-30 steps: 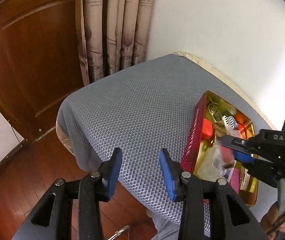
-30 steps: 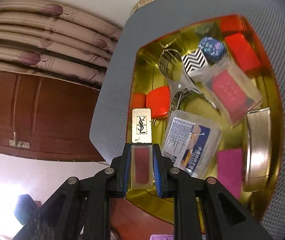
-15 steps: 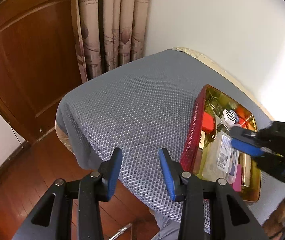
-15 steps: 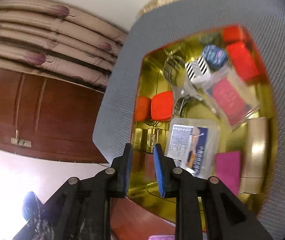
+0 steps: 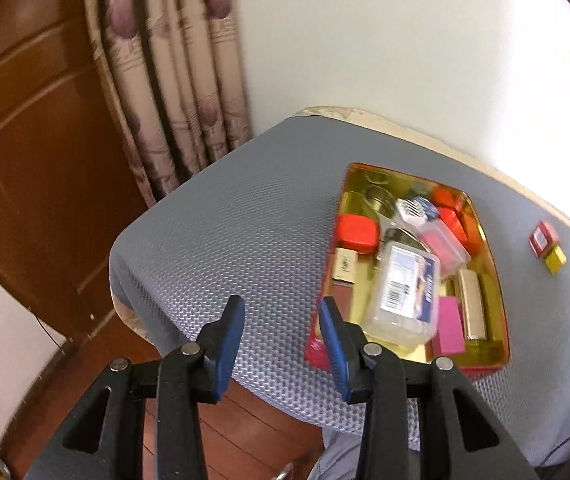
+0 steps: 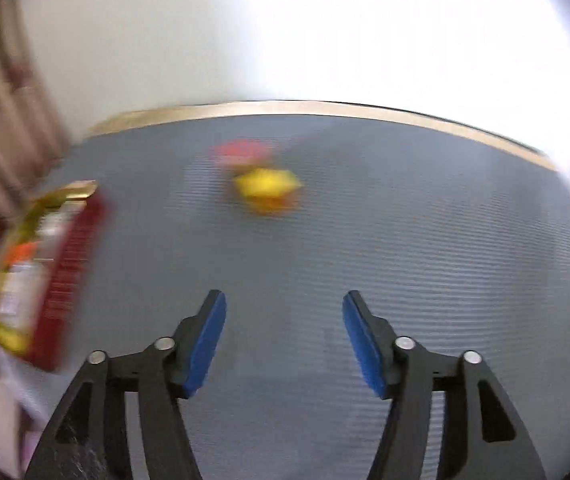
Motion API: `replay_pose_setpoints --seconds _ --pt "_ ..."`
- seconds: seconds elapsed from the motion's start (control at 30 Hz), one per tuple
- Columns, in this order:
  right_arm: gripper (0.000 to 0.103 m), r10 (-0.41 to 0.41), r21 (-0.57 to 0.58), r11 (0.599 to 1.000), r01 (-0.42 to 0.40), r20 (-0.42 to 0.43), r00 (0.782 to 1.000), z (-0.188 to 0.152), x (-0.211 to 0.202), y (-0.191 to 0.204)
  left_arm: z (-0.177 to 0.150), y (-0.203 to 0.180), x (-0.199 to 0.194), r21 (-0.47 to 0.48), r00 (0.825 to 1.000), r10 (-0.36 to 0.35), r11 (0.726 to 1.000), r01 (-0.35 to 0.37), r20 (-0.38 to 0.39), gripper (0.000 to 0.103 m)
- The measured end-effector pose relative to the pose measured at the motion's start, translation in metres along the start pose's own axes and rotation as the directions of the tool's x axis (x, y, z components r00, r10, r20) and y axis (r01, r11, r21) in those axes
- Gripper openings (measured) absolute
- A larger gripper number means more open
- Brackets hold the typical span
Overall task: Organize rigid objects
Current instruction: 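Release the pink block in the tin with the left tool while the right tool drops the lipstick in, then move the left tool to the red box and grasp it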
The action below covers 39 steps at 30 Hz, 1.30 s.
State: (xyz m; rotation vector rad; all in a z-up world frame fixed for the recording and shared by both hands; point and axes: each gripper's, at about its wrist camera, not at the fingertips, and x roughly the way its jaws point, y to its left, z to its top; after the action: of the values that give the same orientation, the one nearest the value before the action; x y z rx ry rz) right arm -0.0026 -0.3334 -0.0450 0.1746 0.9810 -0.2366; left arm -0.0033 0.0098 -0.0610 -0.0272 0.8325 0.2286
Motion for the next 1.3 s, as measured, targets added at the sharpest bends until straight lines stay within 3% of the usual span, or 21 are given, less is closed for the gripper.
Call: replay_pose_setpoints --seconds 0.13,0.3,0.43,0.53,0.63,0.77,0.93,1.1,1.17,1.2,1.3 --pt "0.070 -0.152 0.026 0.988 0.152 0.004 0.988 -0.009 0.016 -0.061 -0.002 -0.022 -0.004 0.063 1.000 0.019 0.998 -0.019 0.001 0.039" --pt "0.082 -0.219 0.057 0.974 0.219 -0.004 0.976 -0.015 0.035 -0.106 -0.003 -0.052 -0.010 0.089 1.000 0.000 0.996 0.001 -0.016 0.039" --pt "0.086 -0.194 0.092 0.976 0.195 -0.015 0.981 -0.014 0.043 -0.123 -0.002 -0.086 -0.014 0.157 1.000 -0.002 0.988 0.003 -0.005 0.039" --pt "0.097 -0.179 0.098 0.979 0.179 -0.012 0.984 -0.010 0.047 -0.124 0.001 -0.112 -0.015 0.204 1.000 -0.016 0.979 0.016 -0.002 0.039" --pt "0.097 -0.152 0.102 0.983 0.154 -0.032 0.988 -0.010 0.051 -0.129 0.006 -0.138 -0.009 0.239 0.997 -0.068 0.968 0.076 -0.043 0.039" --pt "0.097 -0.113 0.109 0.987 0.116 -0.030 0.993 -0.007 0.054 -0.138 0.018 -0.181 0.010 0.280 0.963 -0.207 0.927 0.250 -0.172 0.039" --pt "0.100 -0.083 0.098 0.991 0.086 -0.036 0.996 -0.005 0.058 -0.141 0.031 -0.246 0.035 0.354 0.923 -0.279 0.862 0.362 -0.263 0.039" --pt "0.101 -0.054 0.099 0.993 0.057 -0.029 0.998 -0.007 0.058 -0.140 0.057 -0.293 0.071 0.218 0.824 -0.381 0.839 0.499 -0.419 0.039" --pt "0.102 -0.052 0.098 0.994 0.055 -0.028 0.998 -0.007 0.057 -0.135 0.070 -0.311 0.082 0.171 0.802 -0.398 0.841 0.513 -0.446 0.039" --pt "0.102 -0.048 0.097 0.994 0.051 -0.027 0.998 -0.008 0.055 -0.128 0.076 -0.320 0.086 0.161 0.799 -0.402 0.843 0.514 -0.448 0.039" --pt "0.103 -0.031 0.090 0.995 0.033 -0.027 0.999 -0.007 0.058 -0.133 0.094 -0.344 0.095 0.156 0.821 -0.378 0.864 0.479 -0.427 0.039"
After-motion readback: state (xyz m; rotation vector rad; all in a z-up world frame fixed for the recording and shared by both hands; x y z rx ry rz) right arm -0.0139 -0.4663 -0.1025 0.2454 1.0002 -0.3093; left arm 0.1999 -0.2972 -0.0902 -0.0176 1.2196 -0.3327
